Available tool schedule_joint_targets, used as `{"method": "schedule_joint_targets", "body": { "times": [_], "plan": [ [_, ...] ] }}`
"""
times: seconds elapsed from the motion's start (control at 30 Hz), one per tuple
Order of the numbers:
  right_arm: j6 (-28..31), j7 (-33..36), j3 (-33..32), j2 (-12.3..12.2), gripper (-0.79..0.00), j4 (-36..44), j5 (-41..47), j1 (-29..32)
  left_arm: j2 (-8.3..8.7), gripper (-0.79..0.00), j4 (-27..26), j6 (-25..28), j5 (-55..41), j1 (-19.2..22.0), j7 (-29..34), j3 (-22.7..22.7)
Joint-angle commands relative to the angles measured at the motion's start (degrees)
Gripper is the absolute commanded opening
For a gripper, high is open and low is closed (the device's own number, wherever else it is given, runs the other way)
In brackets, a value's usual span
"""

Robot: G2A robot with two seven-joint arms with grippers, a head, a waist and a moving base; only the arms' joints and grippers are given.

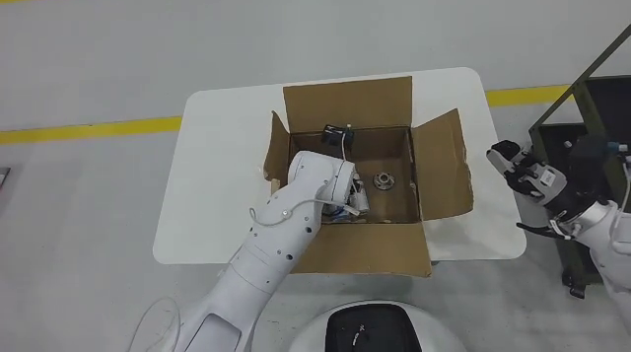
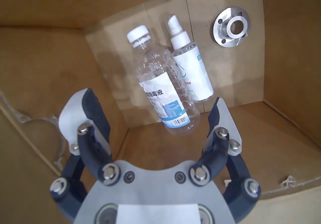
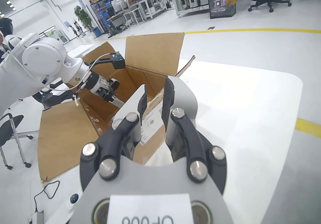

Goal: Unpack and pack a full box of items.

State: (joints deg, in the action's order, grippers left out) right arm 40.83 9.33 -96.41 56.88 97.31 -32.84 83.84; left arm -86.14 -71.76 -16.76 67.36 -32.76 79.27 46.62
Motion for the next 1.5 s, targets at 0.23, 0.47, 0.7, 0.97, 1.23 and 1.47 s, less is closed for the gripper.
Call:
{"method": "schedule_joint_targets", "body": {
  "times": [0.23,0.47,0.7,0.97,1.23,1.47],
  "plan": [
    [0.1,-0.2,-0.5,0.0,-0.597,0.7,-1.9,0.4,-0.05,0.0,0.1,0.0,-0.7,0.0,-0.1,0.3],
    [0.3,-0.9,-0.9,0.0,-0.699,1.4,-3.6,1.2,-0.13,0.0,0.0,-1.8,0.2,-1.6,0.7,0.5],
    [0.3,-1.6,-1.2,0.1,-0.699,1.6,-4.3,1.9,-1.33,0.0,2.6,-7.2,-2.2,-2.5,1.0,0.6],
    [0.3,-1.8,-0.9,0.2,-0.702,1.6,-4.6,2.2,-3.0,0.0,6.7,-10.3,-0.5,-2.2,-2.0,-1.0],
    [0.5,-2.2,-0.9,0.3,-0.69,1.4,-4.9,2.5,-4.07,0.0,9.1,-11.4,0.0,-0.9,-3.1,-0.1],
    [0.6,-2.1,-1.0,0.3,-0.696,1.3,-4.9,2.5,-4.26,0.0,10.8,-11.2,2.7,-0.8,-3.0,1.7]
  ]
}}
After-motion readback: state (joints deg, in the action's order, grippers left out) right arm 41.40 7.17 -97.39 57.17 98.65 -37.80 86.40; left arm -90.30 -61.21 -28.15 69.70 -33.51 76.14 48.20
